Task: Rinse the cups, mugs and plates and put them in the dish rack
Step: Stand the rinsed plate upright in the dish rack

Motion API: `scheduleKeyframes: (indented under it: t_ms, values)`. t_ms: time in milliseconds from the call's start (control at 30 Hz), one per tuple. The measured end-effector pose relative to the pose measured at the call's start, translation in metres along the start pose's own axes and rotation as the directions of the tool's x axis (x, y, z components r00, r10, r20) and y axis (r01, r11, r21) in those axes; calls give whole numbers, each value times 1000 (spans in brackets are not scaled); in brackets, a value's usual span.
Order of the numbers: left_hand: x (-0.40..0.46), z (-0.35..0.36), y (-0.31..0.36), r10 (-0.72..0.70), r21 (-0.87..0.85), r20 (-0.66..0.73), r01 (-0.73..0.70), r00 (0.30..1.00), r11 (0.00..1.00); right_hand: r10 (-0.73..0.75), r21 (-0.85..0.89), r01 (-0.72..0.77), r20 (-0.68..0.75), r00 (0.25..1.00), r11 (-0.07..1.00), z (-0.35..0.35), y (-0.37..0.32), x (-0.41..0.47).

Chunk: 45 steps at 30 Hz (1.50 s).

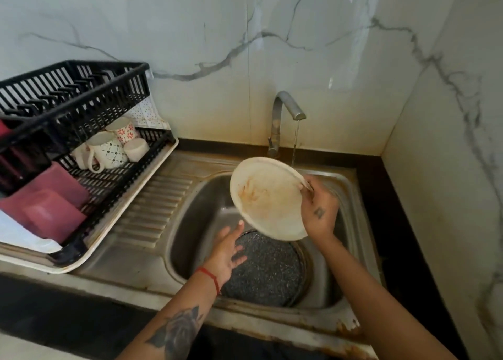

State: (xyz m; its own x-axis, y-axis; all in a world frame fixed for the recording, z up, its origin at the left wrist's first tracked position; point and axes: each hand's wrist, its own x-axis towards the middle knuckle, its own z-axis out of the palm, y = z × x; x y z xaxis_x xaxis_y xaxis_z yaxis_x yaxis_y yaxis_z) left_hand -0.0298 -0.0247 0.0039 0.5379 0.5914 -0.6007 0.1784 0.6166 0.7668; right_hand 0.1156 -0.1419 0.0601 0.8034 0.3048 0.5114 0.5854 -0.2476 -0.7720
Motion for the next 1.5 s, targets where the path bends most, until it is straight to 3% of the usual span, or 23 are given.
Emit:
scheduleKeyframes:
  t_ms: [67, 133, 167, 233, 333, 400, 433, 467, 500, 567, 700, 833, 1000, 1033, 1167, 1233, 1367, 1500]
  values:
    - [-4, 2, -1, -12, -51, 25, 13, 1000, 999, 323, 123, -321, 4, 946, 939, 8, 6, 0]
    - [-9, 7, 3, 15, -138, 73, -5, 997, 990, 622, 299, -611, 69, 780, 733, 16, 6, -1]
    - [-10, 11, 8, 59, -190, 74, -44, 996, 981, 706, 344, -687, 88, 702, 640, 19, 7, 0]
    - [-7, 16, 20, 133, -296, 29, -118, 991, 948, 776, 381, -745, 100, 623, 548, 22, 9, 3]
    - [-1, 24, 43, 144, -370, 3, -133, 990, 920, 754, 327, -743, 119, 646, 584, 23, 6, 7]
    - [1, 32, 58, 164, -389, 40, -136, 986, 911, 622, 62, -632, 129, 772, 772, 20, 7, 12]
    - [1, 36, 64, 178, -394, 59, -141, 982, 908, 495, -168, -471, 164, 853, 866, 17, 10, 14]
    - [2, 42, 68, 185, -398, 71, -142, 980, 906, 332, -390, -231, 218, 918, 892, 14, 13, 18]
    - [4, 47, 72, 187, -406, 77, -140, 979, 903, 166, -537, 22, 299, 940, 843, 10, 16, 24]
    - [8, 57, 76, 180, -410, 92, -127, 979, 903, 14, -632, 339, 485, 874, 697, 5, 16, 39]
    - [19, 77, 86, 134, -445, 140, -59, 981, 894, -13, -554, 520, 676, 737, 650, 16, -1, 51]
    - [31, 91, 96, 66, -432, 167, 13, 984, 902, -147, -449, 780, 820, 553, 436, 38, -16, 39]
    - [36, 92, 101, 112, -430, 251, 7, 962, 903, -253, -241, 902, 905, 342, 358, -3, 10, 51]
    - [37, 91, 103, 131, -428, 253, -10, 959, 904, -260, -245, 911, 905, 338, 333, -18, 17, 59]
    - [43, 89, 110, 160, -447, 234, -40, 959, 894, -134, -465, 777, 816, 562, 424, -47, 24, 69]
    - [38, 98, 106, 115, -469, 250, 16, 961, 883, -179, -518, 724, 744, 644, 455, -23, 11, 50]
    - [27, 109, 94, 0, -447, 224, 103, 975, 888, -271, -419, 748, 748, 606, 515, 24, -11, 16]
    - [36, 88, 102, 14, -400, 271, 100, 963, 911, -315, -314, 812, 805, 503, 492, -21, 12, 30]
